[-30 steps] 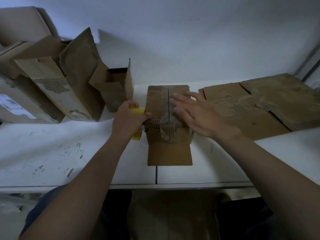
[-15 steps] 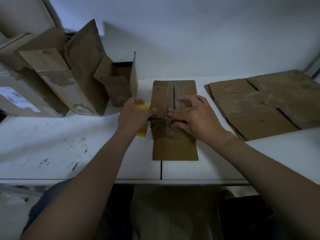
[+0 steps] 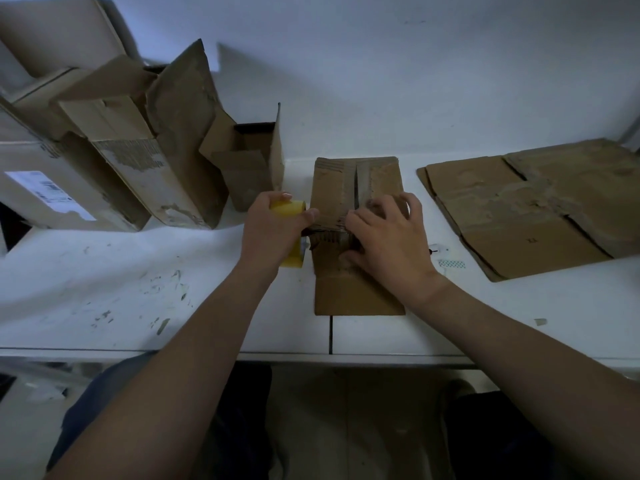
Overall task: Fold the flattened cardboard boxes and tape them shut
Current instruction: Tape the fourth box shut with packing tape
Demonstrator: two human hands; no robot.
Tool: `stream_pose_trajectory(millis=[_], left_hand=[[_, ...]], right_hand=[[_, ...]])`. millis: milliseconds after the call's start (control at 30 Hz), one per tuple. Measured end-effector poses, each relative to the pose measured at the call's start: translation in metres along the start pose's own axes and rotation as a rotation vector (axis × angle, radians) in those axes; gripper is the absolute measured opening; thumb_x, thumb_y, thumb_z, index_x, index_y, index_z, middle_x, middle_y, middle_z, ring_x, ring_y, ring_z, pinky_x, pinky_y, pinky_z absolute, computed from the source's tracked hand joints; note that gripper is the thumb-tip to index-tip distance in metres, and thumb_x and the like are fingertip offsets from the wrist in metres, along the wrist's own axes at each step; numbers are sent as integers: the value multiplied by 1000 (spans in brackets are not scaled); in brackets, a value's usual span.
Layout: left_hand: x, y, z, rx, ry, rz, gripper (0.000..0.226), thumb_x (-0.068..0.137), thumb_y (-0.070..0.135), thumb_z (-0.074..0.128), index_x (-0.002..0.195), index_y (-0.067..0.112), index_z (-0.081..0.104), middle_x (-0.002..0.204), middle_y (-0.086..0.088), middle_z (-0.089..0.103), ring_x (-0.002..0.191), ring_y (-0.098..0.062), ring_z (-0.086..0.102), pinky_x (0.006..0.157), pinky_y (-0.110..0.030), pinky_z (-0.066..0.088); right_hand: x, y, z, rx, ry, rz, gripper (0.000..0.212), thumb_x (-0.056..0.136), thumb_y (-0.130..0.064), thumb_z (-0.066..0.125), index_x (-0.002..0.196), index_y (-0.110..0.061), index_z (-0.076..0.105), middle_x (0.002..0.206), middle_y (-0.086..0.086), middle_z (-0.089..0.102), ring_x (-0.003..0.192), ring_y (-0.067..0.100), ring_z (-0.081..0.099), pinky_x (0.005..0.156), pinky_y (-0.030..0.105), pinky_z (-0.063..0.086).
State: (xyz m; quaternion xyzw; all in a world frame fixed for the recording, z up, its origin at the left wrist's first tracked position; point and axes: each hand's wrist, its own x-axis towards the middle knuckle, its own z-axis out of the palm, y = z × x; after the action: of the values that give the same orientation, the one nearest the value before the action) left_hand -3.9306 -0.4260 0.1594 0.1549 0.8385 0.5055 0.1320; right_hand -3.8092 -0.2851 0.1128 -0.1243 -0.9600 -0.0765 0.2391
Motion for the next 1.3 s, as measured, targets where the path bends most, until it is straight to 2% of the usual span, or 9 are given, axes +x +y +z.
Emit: stream_pose_trajectory(millis=[133,267,367,500,667,833,1000,1200,1300], left_hand=[[-16,10,-16,-55,20,39,31,96,37,64,124,32,51,99,18,49,71,7,55,65,-20,39],[-31,17,-34,-59,14,101,23,101,42,54,122,39,60,121,10,52,95,-6,50,87,-38,48],[-44,28,-41,-130,4,125,12,99,43,56,109,44,62,115,14,54,105,-14,54,96,-49,51],[-62,42,-34,-200,-41,145,27,99,40,56,123,32,67,119,9,60,109,-18,58,94,-48,55],[-74,52,-23,-175,-53,249,28,101,33,55,125,30,68,113,14,63,105,-12,60,88,-39,59],[-68,55,-24,-91,57,344,18,91,39,68,107,33,73,112,5,66,100,-10,62,58,-3,46],[-64,57,-26,-15,49,313,9,92,39,68,93,30,69,83,21,64,81,2,61,63,-10,43],[-64,56,-17,-83,33,273,9,91,34,70,83,33,70,77,17,67,68,15,59,53,-4,43],[-68,56,-3,-215,34,186,9,92,32,70,83,32,69,79,16,67,65,16,59,55,-12,48]], right_hand=[[1,9,-2,64,12,6,35,83,-49,69,110,-26,71,106,-5,74,128,28,50,110,53,21],[-2,16,-16,251,24,33,37,84,-45,72,117,-29,73,117,-2,73,131,28,50,113,53,27],[-1,12,-46,506,65,114,43,89,-51,67,124,-27,70,112,-5,73,116,19,54,93,45,49],[-3,-10,-87,837,-110,210,66,76,-68,67,133,-41,46,114,-19,64,105,1,56,85,23,47],[-7,-23,-97,984,-88,239,76,68,-42,91,115,-39,31,106,-22,52,96,-12,55,70,7,48],[-9,-14,-103,1104,-4,185,68,69,-24,88,111,-42,39,108,-15,55,95,4,58,69,22,51],[-14,-1,-110,1230,1,101,50,73,-27,78,112,-36,48,106,-23,55,103,5,59,76,17,46],[-14,18,-116,1097,-6,71,40,75,-52,67,112,-46,52,112,-33,53,109,2,54,81,20,46],[-14,29,-119,994,-39,61,46,75,-54,73,117,-49,53,120,-33,52,115,-1,51,86,20,46]])
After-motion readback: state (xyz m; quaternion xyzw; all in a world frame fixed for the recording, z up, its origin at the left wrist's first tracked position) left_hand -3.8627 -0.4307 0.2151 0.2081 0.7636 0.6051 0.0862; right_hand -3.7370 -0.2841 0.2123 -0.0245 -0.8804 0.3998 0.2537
